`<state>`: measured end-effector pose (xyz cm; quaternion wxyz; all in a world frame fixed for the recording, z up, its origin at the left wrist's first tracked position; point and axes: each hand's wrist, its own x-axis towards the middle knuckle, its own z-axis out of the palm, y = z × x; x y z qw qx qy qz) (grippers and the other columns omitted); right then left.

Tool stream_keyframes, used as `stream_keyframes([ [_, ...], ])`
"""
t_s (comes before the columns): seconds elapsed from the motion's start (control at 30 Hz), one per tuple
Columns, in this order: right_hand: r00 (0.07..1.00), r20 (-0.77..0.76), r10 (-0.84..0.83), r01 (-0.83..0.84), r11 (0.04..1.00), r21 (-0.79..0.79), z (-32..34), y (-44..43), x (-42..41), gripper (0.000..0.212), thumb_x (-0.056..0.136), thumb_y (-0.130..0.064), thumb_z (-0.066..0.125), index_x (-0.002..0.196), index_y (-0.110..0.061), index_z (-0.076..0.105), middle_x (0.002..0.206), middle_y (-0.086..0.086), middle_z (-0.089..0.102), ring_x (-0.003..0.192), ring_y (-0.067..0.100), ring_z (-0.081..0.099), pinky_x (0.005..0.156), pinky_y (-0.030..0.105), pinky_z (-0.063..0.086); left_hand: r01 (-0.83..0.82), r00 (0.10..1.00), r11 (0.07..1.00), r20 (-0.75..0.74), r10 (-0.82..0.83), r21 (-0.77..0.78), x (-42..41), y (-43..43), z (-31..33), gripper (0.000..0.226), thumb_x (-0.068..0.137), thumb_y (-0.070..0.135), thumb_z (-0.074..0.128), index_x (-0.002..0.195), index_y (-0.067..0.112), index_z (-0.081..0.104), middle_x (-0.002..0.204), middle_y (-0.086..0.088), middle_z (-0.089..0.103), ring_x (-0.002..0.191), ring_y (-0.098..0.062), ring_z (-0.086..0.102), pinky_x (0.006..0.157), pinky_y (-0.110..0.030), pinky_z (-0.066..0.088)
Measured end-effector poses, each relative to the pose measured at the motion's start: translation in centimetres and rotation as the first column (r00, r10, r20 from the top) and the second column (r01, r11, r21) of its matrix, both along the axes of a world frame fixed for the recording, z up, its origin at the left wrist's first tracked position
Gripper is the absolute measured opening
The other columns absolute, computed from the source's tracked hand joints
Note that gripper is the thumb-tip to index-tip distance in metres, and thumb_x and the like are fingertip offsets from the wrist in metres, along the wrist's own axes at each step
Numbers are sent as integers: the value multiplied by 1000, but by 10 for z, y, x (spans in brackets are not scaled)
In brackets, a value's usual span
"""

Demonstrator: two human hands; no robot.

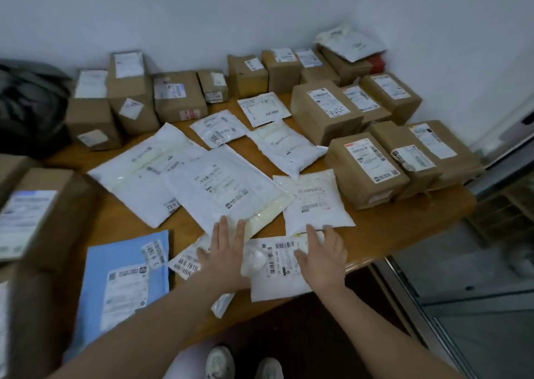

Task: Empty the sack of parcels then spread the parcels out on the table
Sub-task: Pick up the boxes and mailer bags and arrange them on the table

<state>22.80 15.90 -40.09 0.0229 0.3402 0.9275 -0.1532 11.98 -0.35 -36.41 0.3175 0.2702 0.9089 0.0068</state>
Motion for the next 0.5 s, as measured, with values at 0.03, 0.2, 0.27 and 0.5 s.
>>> stream_keyframes([
  [0.03,994,-49,95,-90,992,87,-2,-7,-3,60,83,-34,64,138,-21,44,141,16,38,126,31,34,101,50,37,-16,1000,999,-13,16,37,1,-8,2,118,77,45,66,145,26,-28,151,-8,-36,142,-28,-27,112,-62,4],
  [0.2,789,-97,606,-609,793,3,10,-61,-25,48,76,-40,41,121,-33,55,127,0,59,117,23,52,99,37,45,-355,898,912,-196,394,204,5,-57,-1,73,91,26,47,150,12,6,157,-11,1,146,-29,1,117,-49,13],
  [0.27,677,-53,734,-736,674,-65,10,-82,-35,56,80,-41,45,135,-31,47,147,3,41,136,25,36,115,41,19,-499,833,853,-188,520,151,2,-82,-5,64,93,22,42,149,16,12,158,-7,4,146,-27,0,116,-52,15],
  [0.5,641,149,753,-716,656,-237,18,-121,-51,76,84,-29,66,147,-33,25,158,4,2,142,30,7,112,40,24,-539,841,837,-9,541,-96,-6,-139,-16,58,99,29,27,150,32,0,158,5,-19,145,-25,-19,111,-60,17],
])
